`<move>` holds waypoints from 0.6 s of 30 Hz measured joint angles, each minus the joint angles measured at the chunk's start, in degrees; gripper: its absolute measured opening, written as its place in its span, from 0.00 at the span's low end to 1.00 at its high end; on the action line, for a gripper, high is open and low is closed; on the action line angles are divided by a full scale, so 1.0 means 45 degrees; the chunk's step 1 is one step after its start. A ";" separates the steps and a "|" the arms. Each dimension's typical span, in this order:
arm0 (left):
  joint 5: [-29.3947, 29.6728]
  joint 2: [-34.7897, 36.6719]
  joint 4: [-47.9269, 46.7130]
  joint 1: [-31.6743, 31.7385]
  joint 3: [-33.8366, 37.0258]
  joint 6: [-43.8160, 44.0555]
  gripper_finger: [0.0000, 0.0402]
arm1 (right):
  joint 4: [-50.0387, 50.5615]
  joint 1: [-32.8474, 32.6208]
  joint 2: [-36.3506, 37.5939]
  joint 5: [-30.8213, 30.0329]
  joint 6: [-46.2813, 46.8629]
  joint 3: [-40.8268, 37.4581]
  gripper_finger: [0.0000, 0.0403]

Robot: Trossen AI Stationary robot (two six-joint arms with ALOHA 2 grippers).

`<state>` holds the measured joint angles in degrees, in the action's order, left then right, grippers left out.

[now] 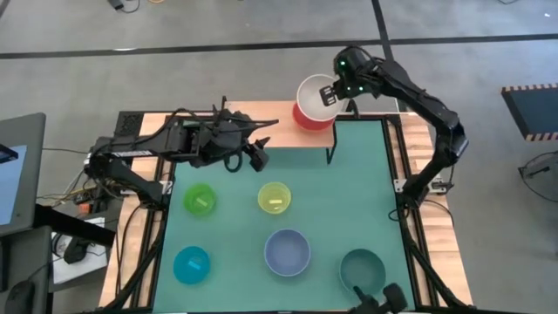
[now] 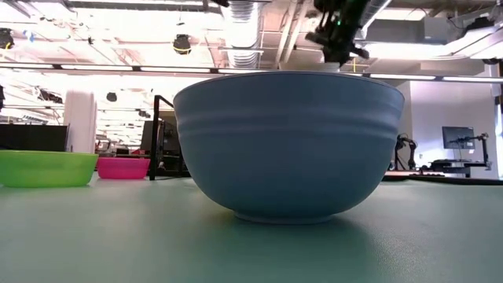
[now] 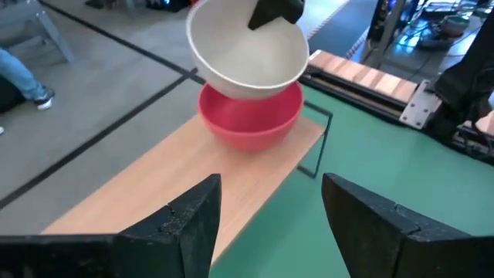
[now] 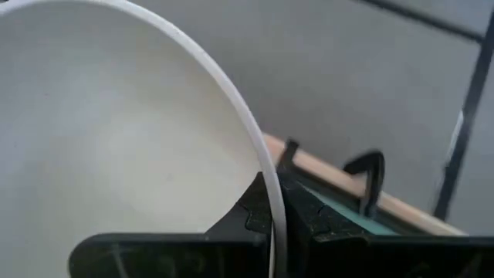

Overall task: Place and stack bowls onto a shelf
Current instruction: Stack the white bowl on the orange bowl on the shelf

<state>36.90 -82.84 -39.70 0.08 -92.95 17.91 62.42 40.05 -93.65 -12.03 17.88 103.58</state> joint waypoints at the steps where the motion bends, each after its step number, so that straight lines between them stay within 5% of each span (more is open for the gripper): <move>1: 0.0009 0.0113 0.0041 0.0003 0.0217 0.0127 0.52 | 0.0149 0.0059 -0.0132 0.0062 -0.0071 -0.0011 0.09; 10: 0.0005 0.1087 0.0086 -0.0047 0.1860 0.1332 0.52 | 0.0214 -0.0126 -0.1211 0.1165 -0.0328 -0.0006 0.11; 18: 0.0238 0.1593 0.0032 -0.0344 0.2520 0.1850 0.52 | 0.0149 -0.0129 -0.1248 0.1349 -0.0620 0.0003 0.32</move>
<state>37.97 -75.67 -39.56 -1.47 -81.61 26.24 63.09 39.47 -99.27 -5.96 15.09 103.59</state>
